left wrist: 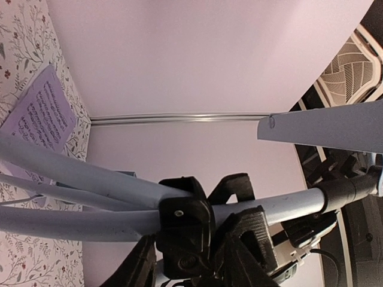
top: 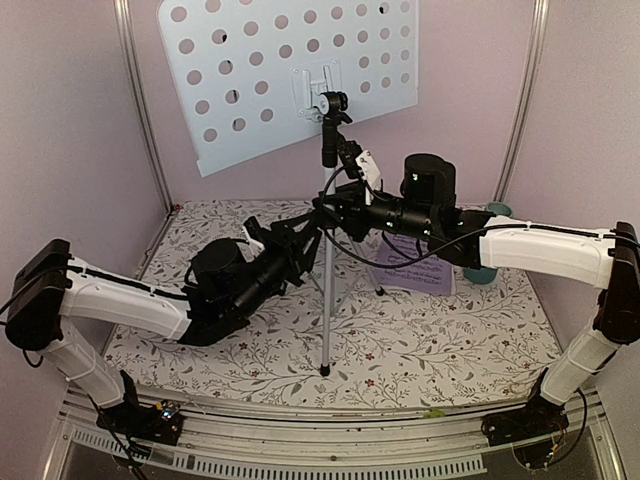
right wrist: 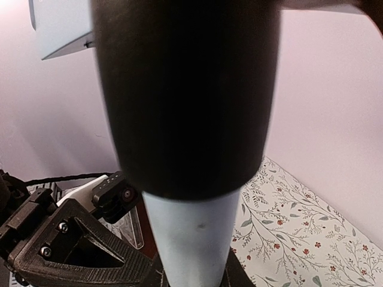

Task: Set up the instrument practice props
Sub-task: Screw the knob on the music stand.

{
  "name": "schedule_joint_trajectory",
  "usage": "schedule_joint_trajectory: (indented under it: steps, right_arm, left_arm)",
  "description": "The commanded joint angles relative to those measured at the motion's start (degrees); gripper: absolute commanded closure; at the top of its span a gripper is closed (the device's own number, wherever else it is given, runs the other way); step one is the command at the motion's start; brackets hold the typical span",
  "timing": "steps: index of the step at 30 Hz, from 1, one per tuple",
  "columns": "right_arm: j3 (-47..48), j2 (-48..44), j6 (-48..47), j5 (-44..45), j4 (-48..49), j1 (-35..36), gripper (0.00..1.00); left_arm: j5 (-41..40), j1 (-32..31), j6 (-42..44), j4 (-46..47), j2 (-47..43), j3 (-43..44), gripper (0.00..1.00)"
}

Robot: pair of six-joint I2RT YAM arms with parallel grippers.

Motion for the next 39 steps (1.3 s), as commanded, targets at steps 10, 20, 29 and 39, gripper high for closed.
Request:
schedule_joint_trajectory:
  steps: [10, 20, 29, 39]
  right_arm:
    - [-3.4, 4.9, -0.7, -2.8, -15.5, 1.5, 1.00]
    - [-3.1, 5.4, -0.8, -2.8, -15.9, 1.5, 1.00]
    - [-3.1, 5.7, -0.9, -2.2, -16.8, 1.4, 1.00]
    - [-3.1, 6.0, -1.0, -2.2, -16.5, 1.5, 1.00]
  left_arm:
    - [2.0, 1.2, 1.0, 2.3, 0.2, 1.2, 0.81]
    - [6.2, 2.4, 11.6, -4.8, -1.1, -0.3, 1.00]
    - [12.1, 4.5, 32.2, -10.4, -2.4, -0.4, 1.00]
    - [16.1, 4.9, 59.5, -15.7, -3.1, 1.3, 1.00]
